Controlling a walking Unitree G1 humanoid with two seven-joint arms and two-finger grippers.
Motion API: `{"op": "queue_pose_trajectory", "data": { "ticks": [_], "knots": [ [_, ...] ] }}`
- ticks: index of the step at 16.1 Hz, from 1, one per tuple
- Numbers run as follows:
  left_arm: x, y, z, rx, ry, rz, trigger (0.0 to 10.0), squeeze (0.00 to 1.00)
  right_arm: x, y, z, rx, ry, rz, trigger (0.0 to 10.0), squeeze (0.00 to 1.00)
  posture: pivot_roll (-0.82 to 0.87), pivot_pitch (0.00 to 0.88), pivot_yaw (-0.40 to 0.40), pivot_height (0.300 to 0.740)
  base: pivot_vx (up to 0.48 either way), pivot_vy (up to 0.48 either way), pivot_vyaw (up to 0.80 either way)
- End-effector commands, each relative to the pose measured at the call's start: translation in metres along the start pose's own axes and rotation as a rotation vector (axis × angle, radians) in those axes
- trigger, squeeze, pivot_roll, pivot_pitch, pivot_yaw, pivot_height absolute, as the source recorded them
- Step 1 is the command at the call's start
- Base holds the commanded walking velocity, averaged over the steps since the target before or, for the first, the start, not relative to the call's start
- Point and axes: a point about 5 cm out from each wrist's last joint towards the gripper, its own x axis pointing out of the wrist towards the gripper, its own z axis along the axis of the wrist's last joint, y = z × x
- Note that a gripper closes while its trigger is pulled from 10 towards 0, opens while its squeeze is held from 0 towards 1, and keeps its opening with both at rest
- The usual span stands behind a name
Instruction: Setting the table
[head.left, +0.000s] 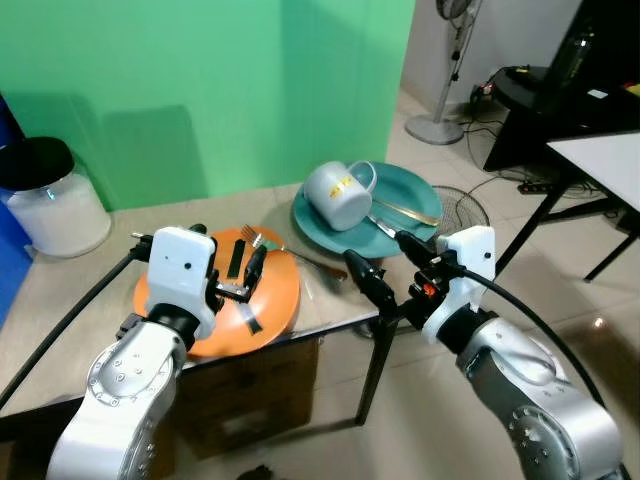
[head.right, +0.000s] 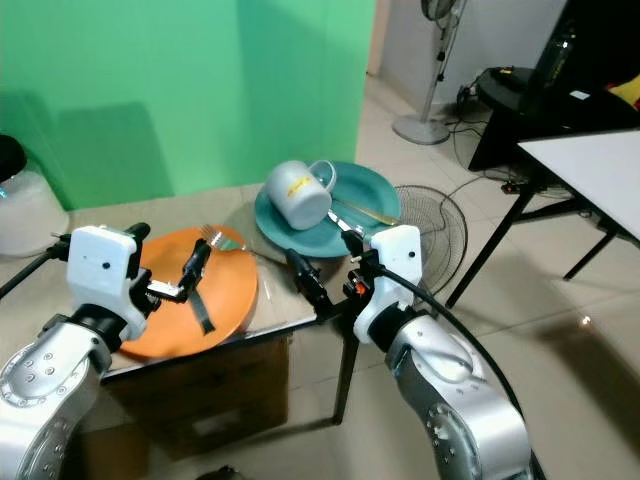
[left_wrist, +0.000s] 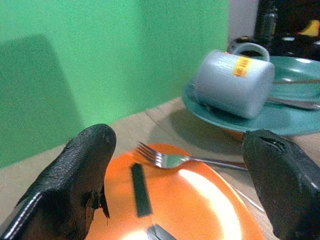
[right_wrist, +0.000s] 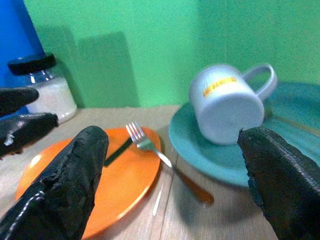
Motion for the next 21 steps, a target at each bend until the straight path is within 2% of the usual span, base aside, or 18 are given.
{"op": "queue_pose_trajectory", "data": {
  "ticks": [1, 6, 10, 12, 14, 20, 21],
  "knots": [
    [0.001, 0.001, 0.002, 0.009, -0.007, -0.003, 10.0, 0.0, 0.001, 0.0, 0.002, -0.004, -0.005, 0.003, 10.0, 1.0, 0.18, 0.0, 0.008, 0.74, 0.0, 0.322, 0.0],
    [0.003, 0.001, 0.003, 0.007, -0.019, 0.013, 10.0, 0.0, 0.003, -0.002, 0.004, -0.026, -0.003, 0.009, 10.0, 1.0, 0.18, 0.0, 0.004, 0.74, 0.0, 0.13, 0.0],
    [0.005, 0.004, 0.003, -0.009, -0.018, 0.04, 10.0, 0.0, 0.008, -0.005, 0.005, -0.091, 0.007, -0.003, 10.0, 1.0, 0.19, 0.0, -0.003, 0.74, 0.0, 0.0, 0.0],
    [0.006, 0.003, 0.004, -0.016, -0.022, 0.029, 10.0, 0.0, 0.011, -0.013, 0.004, -0.126, 0.019, -0.065, 10.0, 1.0, 0.19, 0.0, -0.004, 0.74, 0.298, 0.0, 0.55],
    [0.006, 0.001, 0.004, -0.018, -0.021, 0.025, 10.0, 0.0, 0.012, -0.014, 0.005, -0.144, 0.02, -0.067, 10.0, 1.0, 0.19, 0.0, -0.006, 0.74, 0.321, 0.0, 0.8],
    [0.004, 0.0, 0.005, -0.018, -0.022, 0.026, 10.0, 0.0, 0.014, -0.015, 0.001, -0.195, 0.056, -0.047, 10.0, 1.0, 0.19, 0.0, -0.014, 0.74, 0.265, 0.0, 0.0],
    [0.004, -0.001, 0.004, -0.016, -0.018, 0.022, 10.0, 0.0, 0.014, -0.016, 0.001, -0.206, 0.062, -0.039, 10.0, 0.95, 0.19, 0.0, -0.016, 0.74, 0.0, 0.0, 0.0]
  ]
}}
